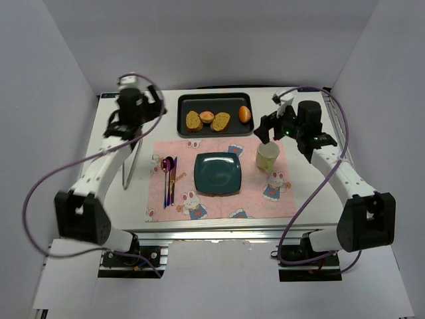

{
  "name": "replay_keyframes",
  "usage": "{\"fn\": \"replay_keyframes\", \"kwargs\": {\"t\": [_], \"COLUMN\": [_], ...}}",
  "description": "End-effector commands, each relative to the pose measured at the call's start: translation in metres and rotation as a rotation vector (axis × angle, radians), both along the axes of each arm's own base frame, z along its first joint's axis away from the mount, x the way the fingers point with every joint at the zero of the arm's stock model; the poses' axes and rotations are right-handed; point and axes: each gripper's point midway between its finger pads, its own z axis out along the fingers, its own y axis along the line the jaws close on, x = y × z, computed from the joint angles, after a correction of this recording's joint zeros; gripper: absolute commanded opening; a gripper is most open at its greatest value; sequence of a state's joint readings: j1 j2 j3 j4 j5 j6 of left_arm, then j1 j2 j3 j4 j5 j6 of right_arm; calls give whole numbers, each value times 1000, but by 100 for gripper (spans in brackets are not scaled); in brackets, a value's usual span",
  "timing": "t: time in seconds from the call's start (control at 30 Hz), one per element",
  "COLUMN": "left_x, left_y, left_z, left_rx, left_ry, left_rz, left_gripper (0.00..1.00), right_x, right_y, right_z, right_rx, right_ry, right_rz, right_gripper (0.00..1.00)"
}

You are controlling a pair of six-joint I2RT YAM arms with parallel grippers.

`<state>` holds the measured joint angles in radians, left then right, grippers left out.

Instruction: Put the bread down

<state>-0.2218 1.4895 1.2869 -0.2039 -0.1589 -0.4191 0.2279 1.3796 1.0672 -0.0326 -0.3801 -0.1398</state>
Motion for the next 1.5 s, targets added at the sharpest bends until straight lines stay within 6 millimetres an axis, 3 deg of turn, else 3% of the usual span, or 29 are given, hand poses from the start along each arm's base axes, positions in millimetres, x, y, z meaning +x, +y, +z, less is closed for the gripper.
{"fn": "replay_keyframes", "kwargs": {"t": [0.0,0.03,0.1,0.13,0.17,0.2,0.23,0.27,0.3,0.33,0.37,0.4,0.47,0.53,0.63,0.8,0.93,1.1,1.23,1.33,1.37,1.4,1.47], "left_x": [-68,-78,-103,-109,-118,-124,-126,-129,-130,-132,-134,-135,-135,-132,-124,-103,-94,-96,-109,-115,-115,-115,-108], "left_y": [63,74,105,112,131,136,137,144,147,149,156,158,163,166,162,148,137,139,144,143,143,143,144], "left_z": [-31,-34,-49,-55,-63,-73,-79,-85,-91,-105,-111,-117,-137,-152,-166,-197,-218,-240,-256,-263,-263,-262,-253], "left_rx": [93,104,127,130,136,130,117,110,119,132,162,178,207,234,242,249,259,283,290,270,267,263,249], "left_ry": [161,179,248,275,312,337,355,374,396,432,455,479,534,585,615,604,585,645,686,689,686,681,647], "left_rz": [108,131,196,202,230,229,216,227,232,228,243,245,231,197,133,-27,-153,-192,-176,-166,-159,-152,-113], "left_gripper": [98,98,98,96,89,78,56,1,0,0,21,48,86,94,98,97,87,74,69,53,40,34,25], "right_x": [-67,-88,-105,-107,-111,-106,-106,-109,-105,-103,-102,-99,-97,-97,-96,-98,-96,-94,-95,-95,-95,-95,-96], "right_y": [28,40,52,55,62,65,67,72,73,74,77,77,78,77,75,72,71,69,66,65,65,65,65], "right_z": [13,14,9,7,-3,-2,-6,-16,-16,-18,-23,-25,-32,-34,-37,-42,-41,-40,-40,-40,-40,-40,-39], "right_rx": [-47,-49,5,12,14,-11,-36,-39,-54,-62,-66,-79,-81,-80,-86,-99,-111,-125,-130,-129,-130,-130,-130], "right_ry": [-171,-277,-301,-292,-250,-244,-241,-188,-188,-181,-161,-158,-119,-105,-107,-98,-105,-106,-104,-100,-100,-101,-98], "right_rz": [494,668,761,774,800,795,809,825,818,810,804,788,756,733,711,696,691,682,674,669,667,669,667], "right_gripper": [87,80,61,42,34,28,26,29,39,69,83,89,89,89,89,89,89,90,89,89,89,89,89]}}
